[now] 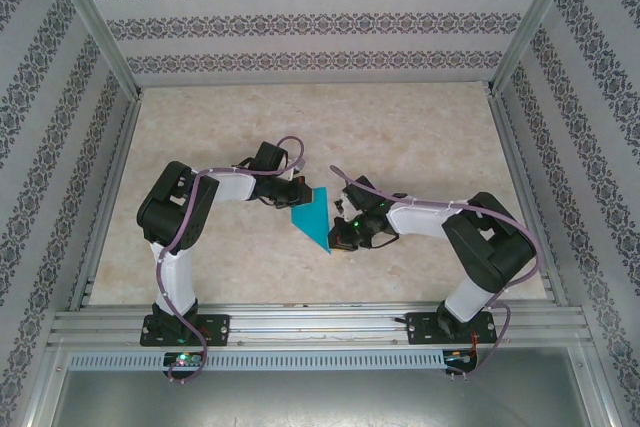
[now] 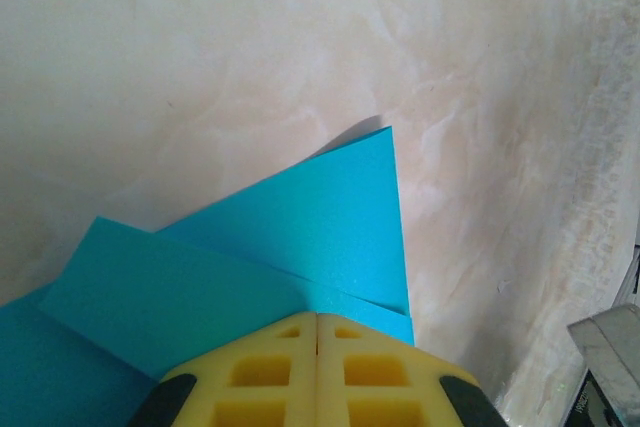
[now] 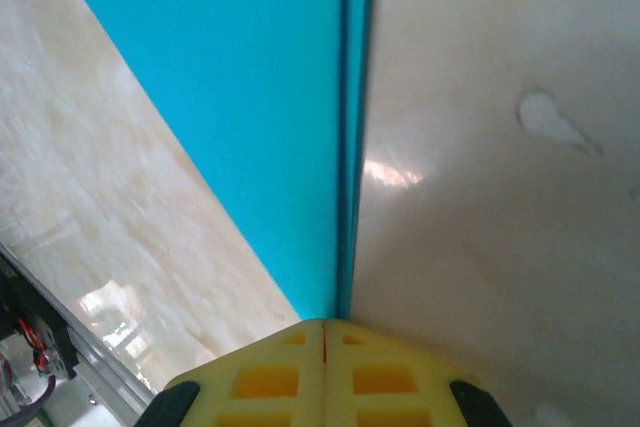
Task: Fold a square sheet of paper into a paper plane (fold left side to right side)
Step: Fourth fold the wing at the center of the table.
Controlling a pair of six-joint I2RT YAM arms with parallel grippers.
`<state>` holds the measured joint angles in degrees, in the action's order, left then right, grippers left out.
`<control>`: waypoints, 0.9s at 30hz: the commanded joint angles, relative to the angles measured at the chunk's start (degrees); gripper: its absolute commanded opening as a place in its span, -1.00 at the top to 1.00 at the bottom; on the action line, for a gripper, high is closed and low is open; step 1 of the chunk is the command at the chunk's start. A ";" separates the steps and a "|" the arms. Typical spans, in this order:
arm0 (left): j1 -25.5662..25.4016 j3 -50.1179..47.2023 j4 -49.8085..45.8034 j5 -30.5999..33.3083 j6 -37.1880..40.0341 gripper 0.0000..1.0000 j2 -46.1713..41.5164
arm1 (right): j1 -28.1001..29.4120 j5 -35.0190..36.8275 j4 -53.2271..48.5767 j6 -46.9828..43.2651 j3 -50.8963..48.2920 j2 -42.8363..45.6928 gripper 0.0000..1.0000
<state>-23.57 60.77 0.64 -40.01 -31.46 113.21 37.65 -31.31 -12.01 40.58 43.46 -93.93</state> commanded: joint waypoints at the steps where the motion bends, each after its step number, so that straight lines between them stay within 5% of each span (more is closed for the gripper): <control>1: 0.19 -0.34 -4.94 5.29 0.83 0.97 2.37 | 0.09 0.30 -3.90 -0.85 1.10 3.20 1.00; 12: 0.19 -0.14 -4.60 4.94 0.48 0.97 2.46 | 0.79 -2.18 4.17 0.99 4.02 -1.83 1.00; 27: 0.19 0.11 -5.08 5.29 0.88 0.97 2.72 | 0.96 -0.37 -0.75 -0.24 0.09 -4.06 1.00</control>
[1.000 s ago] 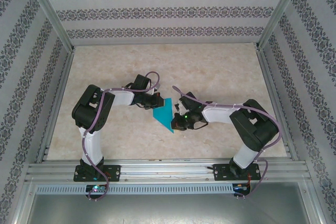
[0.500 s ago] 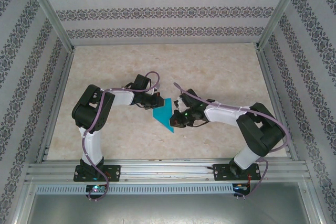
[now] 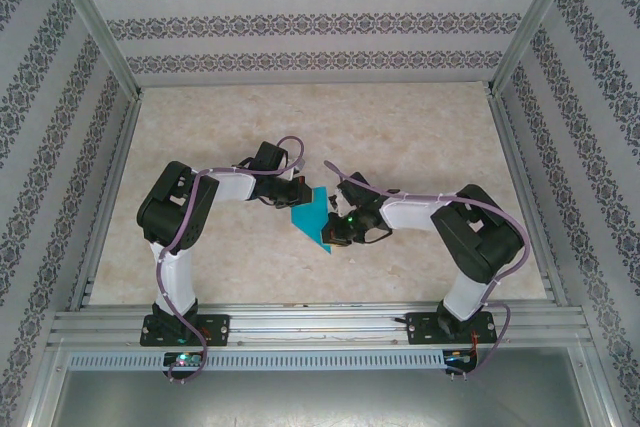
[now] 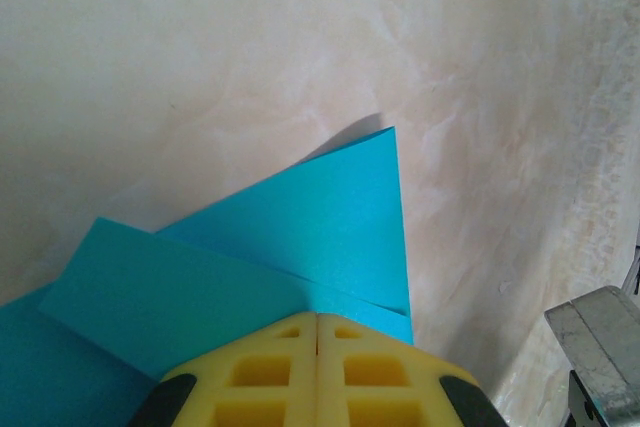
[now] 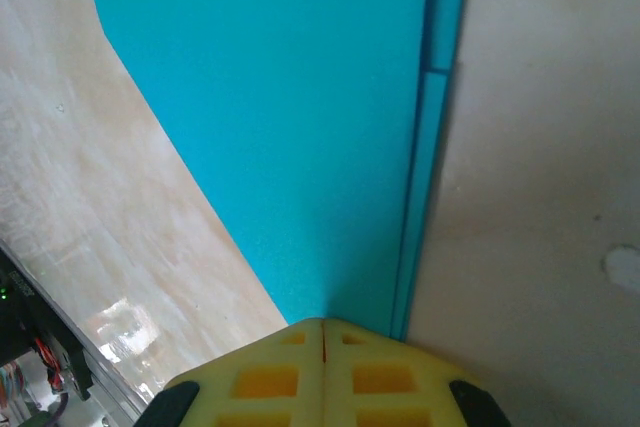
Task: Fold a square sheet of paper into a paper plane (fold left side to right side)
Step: Fourth fold the wing at the center of the table.
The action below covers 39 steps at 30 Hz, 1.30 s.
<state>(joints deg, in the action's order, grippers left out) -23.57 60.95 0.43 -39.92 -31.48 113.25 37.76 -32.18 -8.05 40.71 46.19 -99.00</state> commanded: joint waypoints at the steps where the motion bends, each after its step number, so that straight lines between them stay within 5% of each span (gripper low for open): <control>1: 0.19 -0.07 -4.91 5.28 0.90 0.97 2.68 | 0.99 0.41 -5.34 -0.45 -3.45 1.64 1.00; 17: -0.11 0.78 -3.29 2.63 -1.18 0.91 0.52 | -2.06 -0.29 -6.90 -1.95 -9.39 14.22 0.96; 28: -1.20 3.88 -2.33 1.35 -2.84 0.69 -6.09 | -11.22 7.42 -2.24 -2.38 -12.25 26.65 0.20; 39: -1.17 -0.61 1.01 9.21 -1.39 0.52 -17.50 | -22.52 7.88 1.51 -0.56 -20.79 41.17 -0.47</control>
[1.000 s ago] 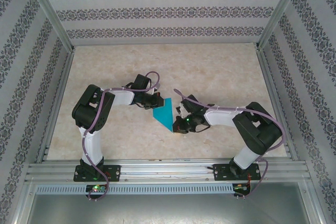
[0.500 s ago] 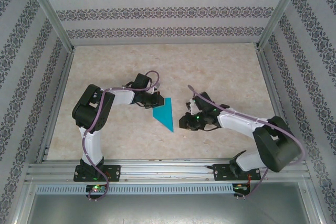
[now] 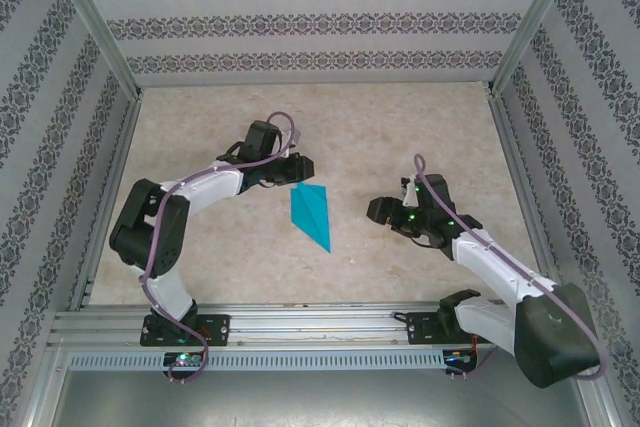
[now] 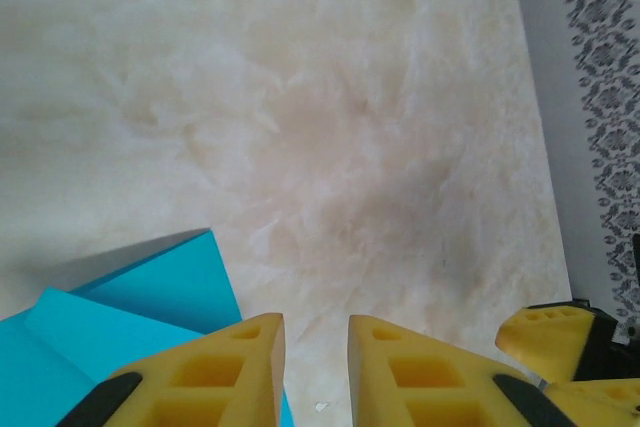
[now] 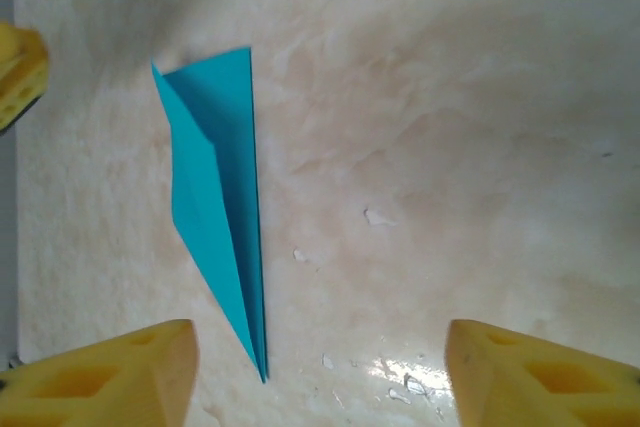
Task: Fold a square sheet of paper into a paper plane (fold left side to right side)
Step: Fourth fold the wing at the center of the table, then turn over the paper at the center of the table.
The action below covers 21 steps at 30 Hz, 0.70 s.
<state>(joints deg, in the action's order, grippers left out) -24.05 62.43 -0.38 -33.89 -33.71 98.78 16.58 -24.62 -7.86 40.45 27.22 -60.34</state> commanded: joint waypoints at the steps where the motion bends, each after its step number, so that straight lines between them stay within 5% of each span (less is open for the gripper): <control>1: -0.72 -3.26 2.61 3.76 0.89 0.49 -4.27 | -1.99 0.43 1.45 -0.05 -2.64 3.56 -0.54; 7: -0.68 -11.77 7.30 10.36 0.93 0.28 -12.29 | -5.19 0.14 2.60 1.48 -6.74 8.63 -0.96; 15: -0.71 -21.35 8.91 17.23 1.02 0.04 -22.44 | -7.10 -0.16 5.04 2.80 -10.30 10.12 -0.97; 21: -0.47 -27.73 10.38 20.57 0.61 -0.56 -28.41 | -7.18 -0.87 6.89 2.79 -10.10 6.64 -0.96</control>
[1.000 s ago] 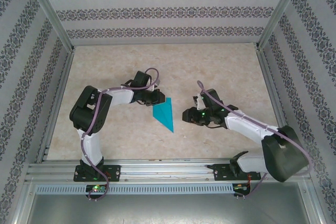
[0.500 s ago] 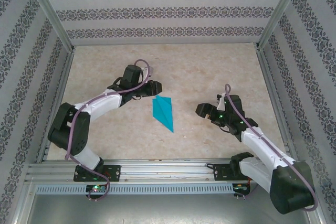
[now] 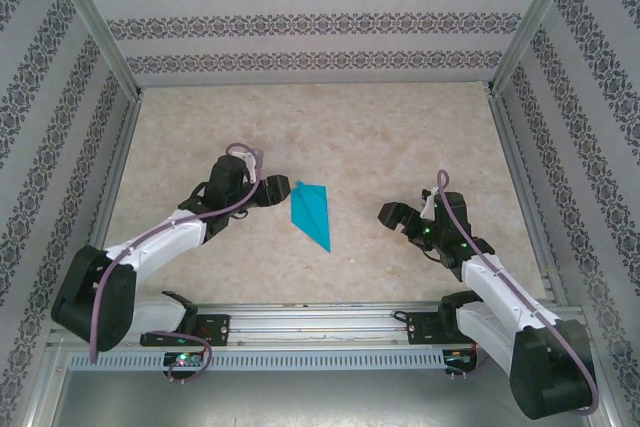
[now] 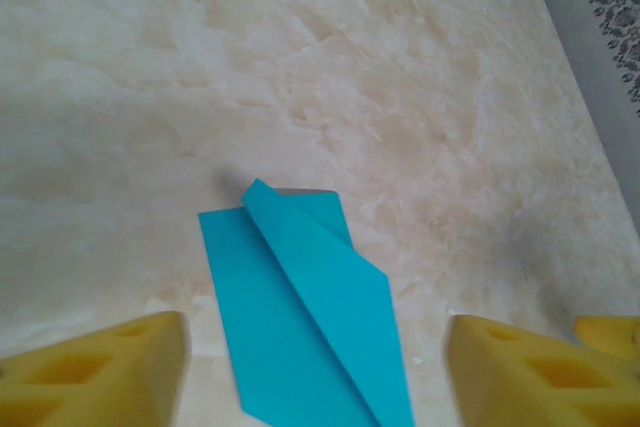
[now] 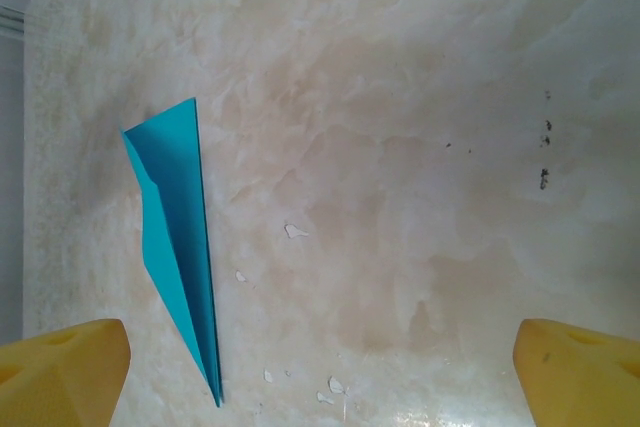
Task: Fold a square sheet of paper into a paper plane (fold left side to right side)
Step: Turn over the paper at the center of the table.
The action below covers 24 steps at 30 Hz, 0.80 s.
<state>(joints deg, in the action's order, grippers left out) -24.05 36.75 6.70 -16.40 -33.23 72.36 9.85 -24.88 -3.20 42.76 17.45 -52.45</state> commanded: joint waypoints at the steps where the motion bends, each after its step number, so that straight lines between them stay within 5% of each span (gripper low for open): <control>1: -0.17 -3.33 4.54 3.14 -0.26 -0.66 -2.56 | -0.44 -0.69 2.32 0.42 -0.01 -1.98 -0.97; 7: 2.89 -8.44 11.94 1.90 -5.30 -0.77 -3.48 | 0.18 -2.71 2.07 -0.57 4.29 -7.67 -0.96; 17: 3.60 -8.76 11.12 1.36 -4.20 -0.88 -4.02 | 6.75 -2.27 3.39 -1.24 12.04 -18.63 -0.96; 24: 4.02 -10.03 11.31 1.28 -4.38 -0.90 -4.60 | 10.90 -6.73 7.45 0.20 17.89 -28.53 -0.65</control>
<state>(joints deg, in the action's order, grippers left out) -20.86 27.79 15.42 -14.90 -37.21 68.77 18.94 -28.80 1.61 43.46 32.16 -78.37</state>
